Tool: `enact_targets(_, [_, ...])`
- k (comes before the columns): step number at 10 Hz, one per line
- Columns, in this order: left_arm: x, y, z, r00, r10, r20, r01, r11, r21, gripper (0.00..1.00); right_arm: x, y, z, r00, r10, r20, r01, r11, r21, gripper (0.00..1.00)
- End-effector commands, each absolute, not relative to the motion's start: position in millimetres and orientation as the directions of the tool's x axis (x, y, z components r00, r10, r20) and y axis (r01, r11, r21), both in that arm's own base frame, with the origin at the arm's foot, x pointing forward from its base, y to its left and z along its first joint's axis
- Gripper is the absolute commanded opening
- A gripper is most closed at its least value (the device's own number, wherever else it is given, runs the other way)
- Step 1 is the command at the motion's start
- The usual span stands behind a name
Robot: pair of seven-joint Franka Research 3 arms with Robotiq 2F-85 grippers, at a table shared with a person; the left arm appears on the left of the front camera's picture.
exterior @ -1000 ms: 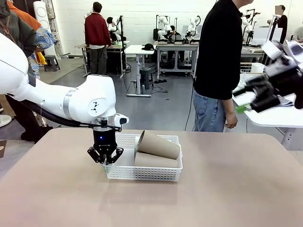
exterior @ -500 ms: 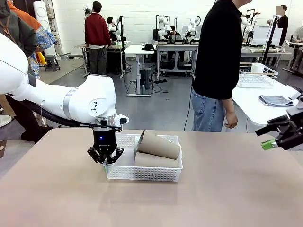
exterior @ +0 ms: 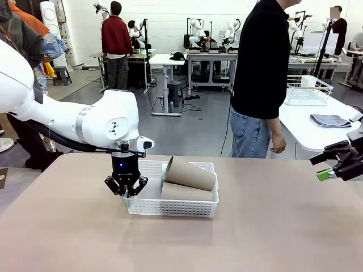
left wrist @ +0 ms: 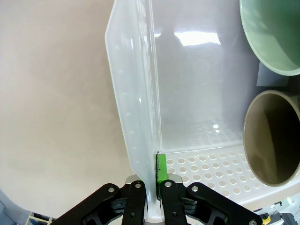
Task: Clean and organize the cups into the basket.
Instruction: Pick up the Reusable plastic cup from the right side of the table and stack it inside the Organizing basket in the center of the table, then move the Organizing basket back to the left side of the table.
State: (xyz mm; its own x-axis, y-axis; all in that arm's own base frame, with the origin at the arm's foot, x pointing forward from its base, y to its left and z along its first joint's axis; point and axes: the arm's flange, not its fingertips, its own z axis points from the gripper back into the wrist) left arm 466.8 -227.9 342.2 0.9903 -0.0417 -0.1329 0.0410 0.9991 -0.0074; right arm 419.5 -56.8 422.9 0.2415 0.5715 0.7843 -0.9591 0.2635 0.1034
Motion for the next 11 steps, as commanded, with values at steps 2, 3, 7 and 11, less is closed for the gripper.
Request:
enact_targets(2, [465.0, -227.1, 340.0, 0.99, -0.044, -0.136, 0.044, 0.999, -0.003, 0.0, 416.6, -54.9, 422.2, 0.24, 0.568, 0.788, -0.96, 0.26, 0.105, 1.0])
enact_targets(3, [465.0, -227.1, 340.0, 0.99, -0.044, -0.136, 0.044, 0.999, -0.003, 0.0, 416.6, -54.9, 422.2, 0.24, 0.568, 0.788, -0.96, 0.26, 0.105, 1.0])
enact_targets(7, [465.0, -227.1, 340.0, 0.99, -0.044, -0.136, 0.044, 0.999, -0.003, 0.0, 416.6, -54.9, 422.2, 0.24, 0.568, 0.788, -0.96, 0.26, 0.105, 1.0])
enact_targets(11, [465.0, -227.1, 340.0, 0.99, -0.044, -0.136, 0.044, 0.999, -0.003, 0.0, 416.6, -54.9, 422.2, 0.24, 0.568, 0.788, -0.96, 0.26, 0.105, 1.0])
